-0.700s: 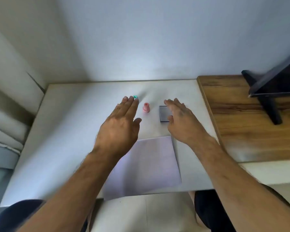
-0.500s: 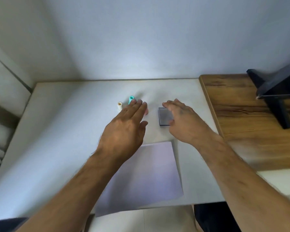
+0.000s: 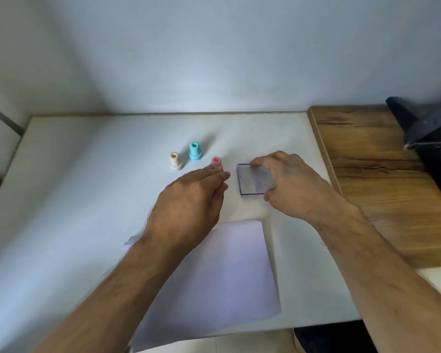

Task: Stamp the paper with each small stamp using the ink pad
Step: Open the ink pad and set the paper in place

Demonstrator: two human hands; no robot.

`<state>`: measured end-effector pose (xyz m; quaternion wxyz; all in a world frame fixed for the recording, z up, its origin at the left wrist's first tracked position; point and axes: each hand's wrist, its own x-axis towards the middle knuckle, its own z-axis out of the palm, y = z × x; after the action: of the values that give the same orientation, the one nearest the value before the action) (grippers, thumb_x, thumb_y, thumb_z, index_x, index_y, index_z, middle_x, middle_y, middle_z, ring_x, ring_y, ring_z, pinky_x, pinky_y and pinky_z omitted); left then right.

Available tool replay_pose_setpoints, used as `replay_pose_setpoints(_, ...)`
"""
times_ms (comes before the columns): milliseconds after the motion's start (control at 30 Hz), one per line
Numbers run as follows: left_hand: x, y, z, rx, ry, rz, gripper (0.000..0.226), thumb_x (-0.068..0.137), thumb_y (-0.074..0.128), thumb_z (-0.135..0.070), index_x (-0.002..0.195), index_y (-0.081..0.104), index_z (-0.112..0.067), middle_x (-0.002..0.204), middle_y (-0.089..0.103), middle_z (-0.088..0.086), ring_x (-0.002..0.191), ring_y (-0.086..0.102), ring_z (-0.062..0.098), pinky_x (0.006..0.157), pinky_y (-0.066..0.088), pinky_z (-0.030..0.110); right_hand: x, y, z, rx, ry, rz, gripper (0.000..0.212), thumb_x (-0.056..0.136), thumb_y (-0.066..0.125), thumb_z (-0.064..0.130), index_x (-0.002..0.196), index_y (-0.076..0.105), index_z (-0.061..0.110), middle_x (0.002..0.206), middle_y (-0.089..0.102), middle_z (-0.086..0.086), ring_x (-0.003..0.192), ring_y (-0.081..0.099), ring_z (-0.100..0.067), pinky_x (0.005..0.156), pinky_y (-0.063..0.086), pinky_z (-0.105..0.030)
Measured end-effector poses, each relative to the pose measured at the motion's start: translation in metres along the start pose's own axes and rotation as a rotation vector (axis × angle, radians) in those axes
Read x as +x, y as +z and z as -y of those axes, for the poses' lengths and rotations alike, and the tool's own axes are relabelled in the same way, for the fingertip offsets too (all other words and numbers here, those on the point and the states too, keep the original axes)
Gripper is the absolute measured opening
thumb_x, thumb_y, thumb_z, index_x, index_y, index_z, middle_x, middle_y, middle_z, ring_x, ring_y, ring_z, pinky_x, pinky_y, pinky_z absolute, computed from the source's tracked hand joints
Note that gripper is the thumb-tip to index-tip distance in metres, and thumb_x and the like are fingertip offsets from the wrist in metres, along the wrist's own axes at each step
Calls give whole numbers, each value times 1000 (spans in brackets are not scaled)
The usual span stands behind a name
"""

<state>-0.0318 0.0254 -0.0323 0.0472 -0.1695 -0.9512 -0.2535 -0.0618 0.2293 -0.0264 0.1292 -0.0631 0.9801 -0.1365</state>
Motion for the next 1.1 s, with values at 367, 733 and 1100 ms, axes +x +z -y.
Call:
replay_pose_setpoints(367, 4, 3, -12, 5, 37, 105, 26, 99, 51, -30, 118, 68, -27, 114, 70, -10, 102, 64, 16, 81, 55, 36, 8, -11, -10, 34, -47, 27, 59, 76, 61, 27, 133, 50, 38, 132, 55, 6, 120, 47, -19, 100, 44, -37)
replay_pose_setpoints(733, 4, 14, -7, 34, 83, 208, 27, 97, 54, -27, 119, 68, -25, 113, 71, -7, 103, 66, 18, 82, 57, 38, 11, -15, -19, 86, -55, 39, 52, 82, 66, 38, 132, 52, 41, 136, 55, 10, 124, 47, -14, 99, 39, -27)
replay_pose_setpoints(1100, 8, 12, -5, -74, -19, 216, 34, 102, 44, -25, 133, 59, -27, 134, 61, -12, 116, 59, 13, 94, 45, 22, 18, -9, -21, 168, -50, -151, 48, 90, 44, 0, 128, 58, 25, 125, 56, -1, 110, 51, -16, 90, 39, -22)
